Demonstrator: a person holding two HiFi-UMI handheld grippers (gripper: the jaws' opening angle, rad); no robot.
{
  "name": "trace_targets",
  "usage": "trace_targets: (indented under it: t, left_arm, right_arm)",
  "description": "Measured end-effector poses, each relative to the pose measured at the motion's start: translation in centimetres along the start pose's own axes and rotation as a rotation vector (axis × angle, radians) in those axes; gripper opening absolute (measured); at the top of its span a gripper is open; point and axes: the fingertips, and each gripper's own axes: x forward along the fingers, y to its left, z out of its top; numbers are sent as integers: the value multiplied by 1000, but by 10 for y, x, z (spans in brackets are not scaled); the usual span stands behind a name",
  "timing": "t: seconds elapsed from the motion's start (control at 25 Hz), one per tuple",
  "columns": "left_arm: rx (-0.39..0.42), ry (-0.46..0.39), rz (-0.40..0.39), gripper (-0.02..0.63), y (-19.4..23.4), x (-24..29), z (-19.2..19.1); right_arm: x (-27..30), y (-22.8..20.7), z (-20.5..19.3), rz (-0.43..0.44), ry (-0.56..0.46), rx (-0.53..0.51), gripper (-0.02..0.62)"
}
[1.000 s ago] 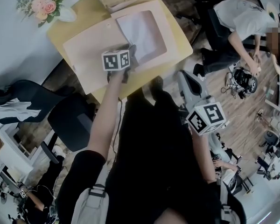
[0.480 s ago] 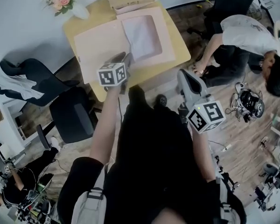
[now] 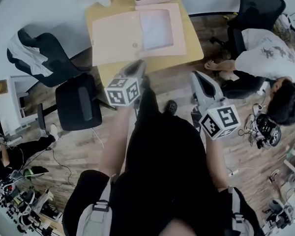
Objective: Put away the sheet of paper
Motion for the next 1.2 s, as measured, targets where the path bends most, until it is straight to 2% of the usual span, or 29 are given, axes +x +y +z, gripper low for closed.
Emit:
trace_targets:
  t: [0.28, 0.6, 0.88, 1.2]
  left_arm:
    - [34, -125, 26, 17, -47, -58, 7]
    - [80, -223, 30, 10, -73, -113, 24]
    - [90, -247, 24, 11, -83, -143, 21]
    - [97, -252, -2, 11, -87, -137, 27]
  right_arm:
    - [-30, 16, -7, 84, 10, -57, 3]
    - [-43, 41, -1, 128, -18, -161, 3]
    - [-48, 59, -1, 140, -38, -184, 3]
    - [-49, 64, 1, 142, -27, -220, 3]
